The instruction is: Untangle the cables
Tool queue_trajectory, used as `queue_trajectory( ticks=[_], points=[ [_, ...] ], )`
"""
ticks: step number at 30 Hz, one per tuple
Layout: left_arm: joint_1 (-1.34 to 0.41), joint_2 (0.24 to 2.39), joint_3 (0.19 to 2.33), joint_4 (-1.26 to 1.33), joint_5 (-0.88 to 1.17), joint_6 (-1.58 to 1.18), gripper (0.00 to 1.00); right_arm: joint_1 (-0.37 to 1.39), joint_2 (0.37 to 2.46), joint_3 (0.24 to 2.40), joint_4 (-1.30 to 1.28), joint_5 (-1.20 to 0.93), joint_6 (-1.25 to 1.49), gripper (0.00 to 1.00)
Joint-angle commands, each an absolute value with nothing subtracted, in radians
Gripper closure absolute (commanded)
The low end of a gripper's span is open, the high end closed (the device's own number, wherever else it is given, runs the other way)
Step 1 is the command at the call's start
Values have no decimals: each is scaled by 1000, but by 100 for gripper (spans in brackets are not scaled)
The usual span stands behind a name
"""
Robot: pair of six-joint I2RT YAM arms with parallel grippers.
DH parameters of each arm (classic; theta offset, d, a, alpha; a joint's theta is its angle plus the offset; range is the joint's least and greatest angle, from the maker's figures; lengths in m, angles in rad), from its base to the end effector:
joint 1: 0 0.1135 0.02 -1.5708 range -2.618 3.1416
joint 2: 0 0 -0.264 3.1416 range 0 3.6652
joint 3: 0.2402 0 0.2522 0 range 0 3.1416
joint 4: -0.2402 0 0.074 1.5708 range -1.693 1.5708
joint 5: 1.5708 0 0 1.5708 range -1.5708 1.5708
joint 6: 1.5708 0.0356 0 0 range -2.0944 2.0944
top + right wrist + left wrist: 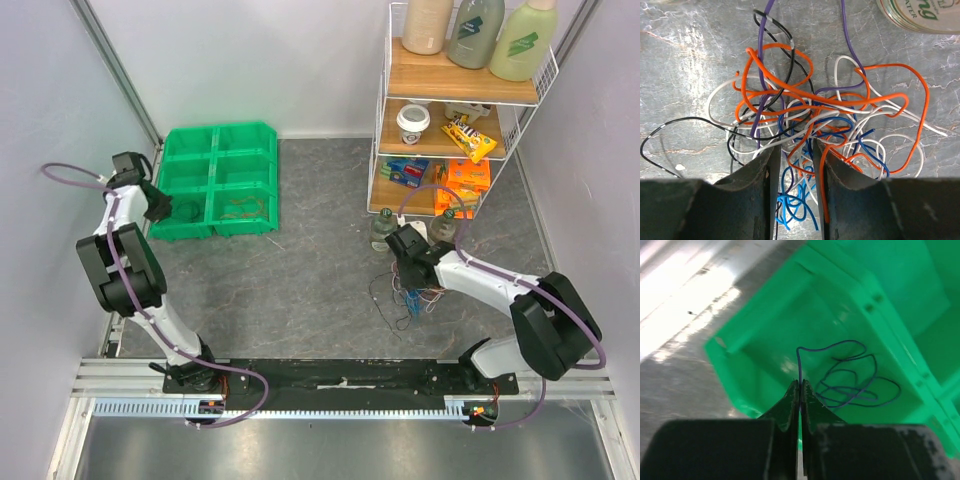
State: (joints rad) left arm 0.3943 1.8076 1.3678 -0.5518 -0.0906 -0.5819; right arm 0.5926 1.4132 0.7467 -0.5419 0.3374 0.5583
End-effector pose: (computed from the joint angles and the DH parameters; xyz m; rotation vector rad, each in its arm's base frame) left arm 0.3579 0.1524 0.2285 -1.2294 2.2418 0.0440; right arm 0.2109 0.1278 0.1693 0.0373 2.6564 -0.1147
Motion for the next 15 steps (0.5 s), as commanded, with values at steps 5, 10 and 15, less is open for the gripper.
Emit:
queue_trajectory(
  ticks=[5,10,15],
  points=[
    [325,1953,1506,-586,45,-514,98,591,1339,742,-568,373,627,60],
    [324,1971,1537,-635,5,-491,78,588,1281,736,-601,409,675,59],
    [314,1844,1520,-644,-25,-456,35,548,1236,719,-643,449,748,57]
  ],
)
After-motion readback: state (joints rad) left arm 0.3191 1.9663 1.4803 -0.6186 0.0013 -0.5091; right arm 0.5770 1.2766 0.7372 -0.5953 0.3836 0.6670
